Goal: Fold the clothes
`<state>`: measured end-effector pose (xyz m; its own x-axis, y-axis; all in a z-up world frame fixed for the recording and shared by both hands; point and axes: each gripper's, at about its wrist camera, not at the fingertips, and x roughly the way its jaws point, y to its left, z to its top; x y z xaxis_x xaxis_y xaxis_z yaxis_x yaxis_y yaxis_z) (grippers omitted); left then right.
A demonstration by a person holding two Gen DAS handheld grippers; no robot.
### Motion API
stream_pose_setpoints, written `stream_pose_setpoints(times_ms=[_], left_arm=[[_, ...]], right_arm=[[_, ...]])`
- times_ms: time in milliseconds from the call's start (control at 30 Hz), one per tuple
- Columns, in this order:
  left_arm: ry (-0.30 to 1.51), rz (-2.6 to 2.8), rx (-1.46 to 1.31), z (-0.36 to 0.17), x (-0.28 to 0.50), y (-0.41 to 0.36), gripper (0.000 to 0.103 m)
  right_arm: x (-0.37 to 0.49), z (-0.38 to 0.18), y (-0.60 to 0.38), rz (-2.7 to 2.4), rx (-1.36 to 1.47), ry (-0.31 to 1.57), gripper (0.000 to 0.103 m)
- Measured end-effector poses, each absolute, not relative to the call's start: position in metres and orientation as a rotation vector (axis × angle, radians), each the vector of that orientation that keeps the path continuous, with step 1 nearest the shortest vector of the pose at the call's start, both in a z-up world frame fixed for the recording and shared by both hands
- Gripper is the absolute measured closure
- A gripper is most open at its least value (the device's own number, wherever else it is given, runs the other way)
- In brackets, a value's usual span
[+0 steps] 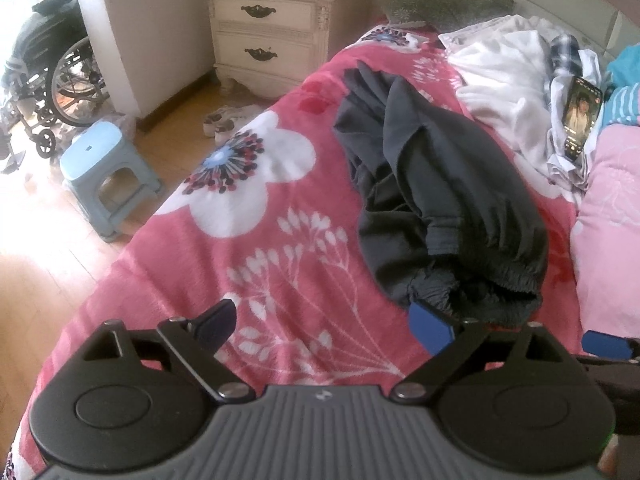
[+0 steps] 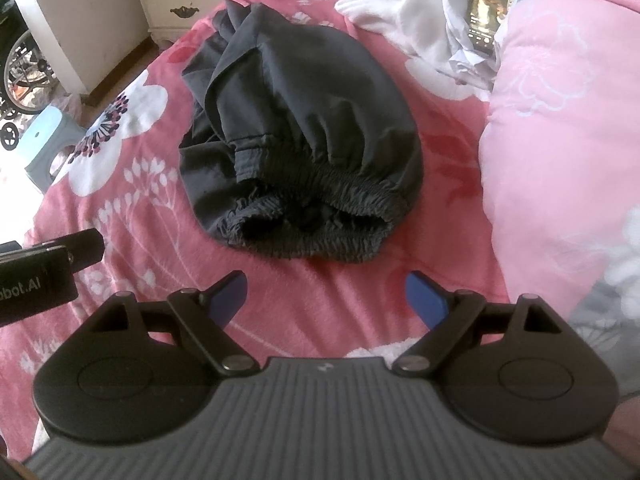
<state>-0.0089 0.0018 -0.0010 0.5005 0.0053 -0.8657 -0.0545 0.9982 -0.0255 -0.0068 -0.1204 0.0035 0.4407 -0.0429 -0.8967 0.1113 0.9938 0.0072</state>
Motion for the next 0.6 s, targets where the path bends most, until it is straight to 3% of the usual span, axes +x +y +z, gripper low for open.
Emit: stream_pose_setpoints(times_ms=[600], left_arm=[[1.058,0.033,-0.051,-0.0057,-0.0101,0.0012,0.009]], right_arm=[[-0.0072,0.0033,-0.1206,-0.1,0.072,1.107,0.016]])
